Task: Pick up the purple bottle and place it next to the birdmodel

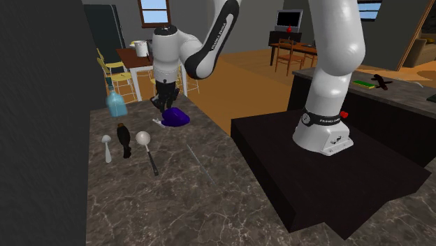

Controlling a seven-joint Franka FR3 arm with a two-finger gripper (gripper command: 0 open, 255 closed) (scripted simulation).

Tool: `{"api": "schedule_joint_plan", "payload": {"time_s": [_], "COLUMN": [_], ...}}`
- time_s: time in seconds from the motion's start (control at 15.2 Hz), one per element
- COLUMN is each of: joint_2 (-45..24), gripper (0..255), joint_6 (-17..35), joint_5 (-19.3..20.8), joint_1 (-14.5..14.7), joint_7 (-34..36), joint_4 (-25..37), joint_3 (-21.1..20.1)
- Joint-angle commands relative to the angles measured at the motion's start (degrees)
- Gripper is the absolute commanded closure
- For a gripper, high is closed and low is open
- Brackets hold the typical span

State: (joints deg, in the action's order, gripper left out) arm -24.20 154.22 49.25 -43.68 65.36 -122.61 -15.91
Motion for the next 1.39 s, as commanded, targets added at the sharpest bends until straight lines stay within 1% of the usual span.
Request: {"api": "schedule_joint_plan", "payload": {"time_s": [0.0,0.53,0.66,0.73,0.79,0.86,0.92,0.99,1.06,1.12,1.32], "joint_2": [-1.3,-6.6,-6.1,-6.1,-8.9,-12.4,-16.2,-20.4,-24.9,-26.2,-27.9], "gripper": [255,255,255,0,0,0,0,0,0,0,0], "joint_6": [0.8,3.7,3.5,3.5,1.6,-2.0,-6.5,-11.6,-17.3,-19.1,-17.9], "joint_5": [1.6,7.3,6.9,6.9,-1.8,-8.6,-13.8,-17.8,-21.0,-21.6,-20.8], "joint_1": [0.7,3.4,3.2,3.2,-2.2,-7.4,-11.5,-14.5,-16.4,-16.9,-16.3], "joint_7": [1.6,7.1,6.8,6.8,-4.7,-14.2,-22.1,-28.6,-34.1,-35.5,-35.1], "joint_4": [0.3,2.3,2.0,2.0,4.6,8.0,12.1,16.9,22.3,24.0,24.4], "joint_3": [0.9,4.4,4.1,4.1,-0.5,-5.2,-9.0,-11.9,-14.0,-14.6,-13.9]}}
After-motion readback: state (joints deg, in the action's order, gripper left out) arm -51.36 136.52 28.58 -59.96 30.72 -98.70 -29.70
